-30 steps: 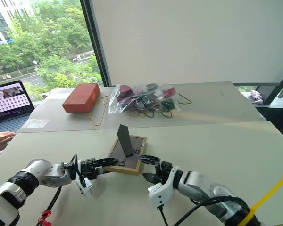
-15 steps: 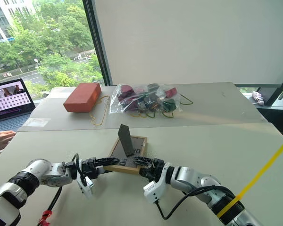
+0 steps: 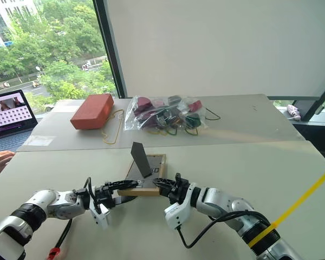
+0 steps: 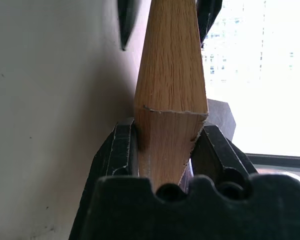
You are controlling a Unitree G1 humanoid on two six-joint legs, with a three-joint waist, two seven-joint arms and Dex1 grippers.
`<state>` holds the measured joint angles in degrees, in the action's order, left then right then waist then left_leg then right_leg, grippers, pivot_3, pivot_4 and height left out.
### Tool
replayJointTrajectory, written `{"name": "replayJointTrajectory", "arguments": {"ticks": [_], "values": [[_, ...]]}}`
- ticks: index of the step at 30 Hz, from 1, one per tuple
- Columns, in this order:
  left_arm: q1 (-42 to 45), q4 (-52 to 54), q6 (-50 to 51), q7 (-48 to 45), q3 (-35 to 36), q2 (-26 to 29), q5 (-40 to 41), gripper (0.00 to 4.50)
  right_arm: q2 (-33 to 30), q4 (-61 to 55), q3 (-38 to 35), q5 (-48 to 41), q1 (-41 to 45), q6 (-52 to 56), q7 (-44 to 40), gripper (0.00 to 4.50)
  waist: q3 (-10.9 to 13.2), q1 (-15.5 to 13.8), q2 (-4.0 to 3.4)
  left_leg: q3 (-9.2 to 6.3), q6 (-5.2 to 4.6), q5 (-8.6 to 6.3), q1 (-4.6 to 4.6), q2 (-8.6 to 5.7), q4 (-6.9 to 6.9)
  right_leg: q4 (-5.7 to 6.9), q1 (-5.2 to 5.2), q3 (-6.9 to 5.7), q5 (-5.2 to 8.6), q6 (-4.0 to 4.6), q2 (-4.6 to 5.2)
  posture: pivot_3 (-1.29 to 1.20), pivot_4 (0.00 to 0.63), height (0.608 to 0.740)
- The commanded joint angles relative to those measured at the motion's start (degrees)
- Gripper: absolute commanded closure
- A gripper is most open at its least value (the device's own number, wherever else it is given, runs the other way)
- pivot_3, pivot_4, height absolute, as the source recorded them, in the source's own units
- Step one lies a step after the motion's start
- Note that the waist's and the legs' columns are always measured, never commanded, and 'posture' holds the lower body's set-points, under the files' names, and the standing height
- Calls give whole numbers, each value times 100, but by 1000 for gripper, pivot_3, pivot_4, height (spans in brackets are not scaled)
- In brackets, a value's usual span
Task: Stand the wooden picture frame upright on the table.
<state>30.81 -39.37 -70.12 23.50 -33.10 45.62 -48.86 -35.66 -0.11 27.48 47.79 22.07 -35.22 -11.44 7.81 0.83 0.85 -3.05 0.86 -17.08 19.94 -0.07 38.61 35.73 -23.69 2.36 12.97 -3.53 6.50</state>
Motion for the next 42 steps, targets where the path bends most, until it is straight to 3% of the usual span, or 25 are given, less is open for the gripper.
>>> {"name": "replayJointTrajectory", "arguments": {"ticks": [1, 3, 5, 9, 13, 16, 18, 23, 30, 31, 32, 38, 42], "values": [[-509, 516, 457, -947, 610, 229, 2197, 1386, -138, -306, -542, -664, -34, 184, -258, 3236, 10, 16, 17, 0, 0, 0, 5, 0, 0, 3, -9, 1, 0, 1, 0, 0, 150, 740], [-1170, 1265, 1336, -1560, 1013, 361, 3597, 1386, -217, -439, -892, -1182, 93, 408, -532, 3236, 18, 56, 19, 1, 1, 1, 35, 2, 6, 15, -43, 5, -3, 5, 1, 0, 150, 740], [-1920, 2196, 2117, -1948, 1392, 493, 4451, 1386, -287, -587, -1259, -1918, 279, 771, -969, 3236, 28, 93, 22, 3, 0, 0, 37, 3, 5, 20, -48, 9, -4, 7, 1, 0, 150, 740], [-3100, 3617, 3241, -2315, 1955, 406, 4820, 1386, -261, -987, -1717, -3635, 676, 2113, -2201, 3236, 45, 154, 21, 1, -6, -3, 36, 8, 4, 13, -44, 8, -4, 8, -1, 0, 150, 740], [-3701, 4144, 3740, -2517, 2195, 29, 4549, 1386, -124, -1682, -2257, -6320, 1301, 5648, -3357, 3236, 54, 155, 18, -4, -8, -5, 35, 11, 3, 9, -41, 5, -4, 11, -6, 0, 150, 740], [-3805, 4358, 3915, -2697, 2345, -226, 4366, 1386, 80, -1576, -3042, -8576, 2097, 8775, -3256, 3236, 64, 132, 19, -8, -8, -5, 37, 13, 7, 14, -42, 2, -7, 17, -6, 0, 150, 740], [-3813, 4403, 3960, -2823, 2438, -340, 4314, 1386, 236, -1234, -3438, -9308, 2509, 10055, -3061, 3236, 67, 107, 15, -9, -9, -5, 39, 13, 7, 14, -43, -1, -10, 21, -5, 0, 150, 740], [-3766, 4450, 4009, -3097, 2605, -602, 4215, 1386, 264, -848, -3328, -9387, 2643, 10691, -2906, 3236, 67, 19, 15, -9, -13, -7, 41, 11, 2, 13, -46, -3, -10, 21, -6, 0, 150, 740], [-3776, 4521, 3975, -3387, 2743, -902, 4084, 1386, 168, -608, -2683, -9045, 2233, 10515, -3170, 3236, 67, 22, 13, -8, -24, -14, 71, 9, 10, 18, -62, -5, -12, 17, -4, 0, 150, 740], [-3776, 4519, 3972, -3411, 2761, -927, 4072, 1364, 165, -585, -2670, -9031, 2231, 10498, -3179, 2306, 67, 25, 13, -7, -25, -14, 70, 10, 11, 19, -63, -4, -12, 17, -5, 0, 150, 740], [-3774, 4517, 3953, -3441, 2782, -951, 4051, 1364, 157, -569, -2661, -9015, 2230, 10486, -3187, 2172, 67, 24, 14, -9, -25, -14, 68, 10, 12, 15, -62, -5, -12, 17, -6, 0, 150, 740], [-3789, 4518, 3953, -3572, 2903, -1113, 3985, 1364, 128, -622, -2794, -9130, 2279, 10653, -3231, 48, 67, 20, 13, -9, -25, -14, 69, 10, 16, 12, -61, -6, -12, 17, -5, 0, 150, 740], [-3784, 4508, 3929, -3648, 2926, -1201, 3942, 1364, 21, -723, -2938, -9234, 2269, 10763, -3231, 19, 67, 15, 13, -10, -25, -14, 70, 10, 15, 14, -62, -6, -12, 17, -5, 0, 150, 740]]}}
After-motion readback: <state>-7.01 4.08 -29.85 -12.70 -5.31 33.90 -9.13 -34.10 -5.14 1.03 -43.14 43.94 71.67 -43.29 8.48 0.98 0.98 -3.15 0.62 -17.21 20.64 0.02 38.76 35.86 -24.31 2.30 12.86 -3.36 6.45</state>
